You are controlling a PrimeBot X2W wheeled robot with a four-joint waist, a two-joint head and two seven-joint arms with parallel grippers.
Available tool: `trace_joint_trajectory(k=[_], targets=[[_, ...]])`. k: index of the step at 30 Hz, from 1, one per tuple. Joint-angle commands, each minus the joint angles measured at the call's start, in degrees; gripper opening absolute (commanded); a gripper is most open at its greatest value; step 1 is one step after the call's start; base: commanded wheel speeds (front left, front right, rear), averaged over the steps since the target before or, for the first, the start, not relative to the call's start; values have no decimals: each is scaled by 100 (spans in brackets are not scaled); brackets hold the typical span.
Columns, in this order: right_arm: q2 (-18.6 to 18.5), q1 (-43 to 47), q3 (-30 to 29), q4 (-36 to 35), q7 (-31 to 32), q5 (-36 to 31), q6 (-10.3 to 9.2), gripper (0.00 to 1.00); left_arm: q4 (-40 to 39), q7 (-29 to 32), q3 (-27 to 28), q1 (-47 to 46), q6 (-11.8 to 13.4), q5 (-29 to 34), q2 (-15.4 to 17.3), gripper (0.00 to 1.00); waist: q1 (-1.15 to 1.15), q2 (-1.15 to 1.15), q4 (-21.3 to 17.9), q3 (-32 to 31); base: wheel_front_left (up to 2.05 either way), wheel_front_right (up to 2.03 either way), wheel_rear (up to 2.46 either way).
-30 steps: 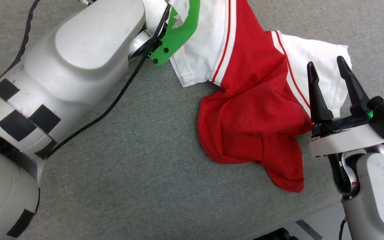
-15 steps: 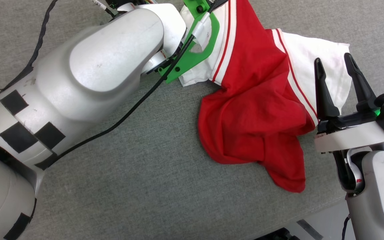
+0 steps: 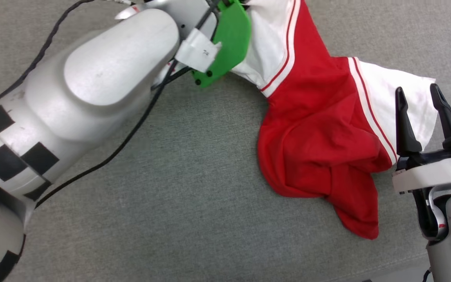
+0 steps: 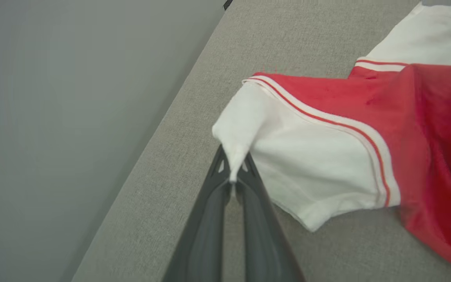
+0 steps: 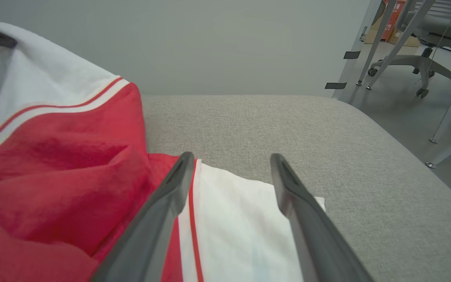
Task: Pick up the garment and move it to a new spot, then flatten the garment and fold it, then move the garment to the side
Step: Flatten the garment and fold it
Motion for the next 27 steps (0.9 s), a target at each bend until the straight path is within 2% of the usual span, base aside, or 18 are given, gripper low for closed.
trace_joint_trajectory(k=[1, 5, 9, 19, 23, 27], targets=[[-39, 95, -50, 38, -52, -14, -4, 100, 3, -165, 12, 74, -14, -61, 164, 0, 0, 0, 418, -410, 0, 0, 0], [-82, 243, -147, 121, -52, -5, -4, 100, -46, -660, 94, 426, -12, -272, 510, 0, 0, 0, 632, -652, 0, 0, 0], [-123, 373, -227, 206, -52, -11, -4, 100, -190, -948, 168, 868, 95, -410, 914, 0, 0, 0, 818, -844, 0, 0, 0], [-203, 540, -299, 391, -51, 6, -4, 100, -649, -1255, 366, 2297, 689, -1130, 2103, 0, 0, 0, 1032, -1084, 0, 0, 0], [-218, 561, -295, 446, -47, 27, -4, 100, -591, -1280, 403, 2783, 842, -1468, 2342, 0, 0, 0, 1029, -1101, 0, 0, 0], [-227, 552, -275, 506, -30, 40, -4, 100, -302, -1287, 416, 3051, 868, -1693, 2370, 0, 0, 0, 988, -1078, 0, 0, 0]])
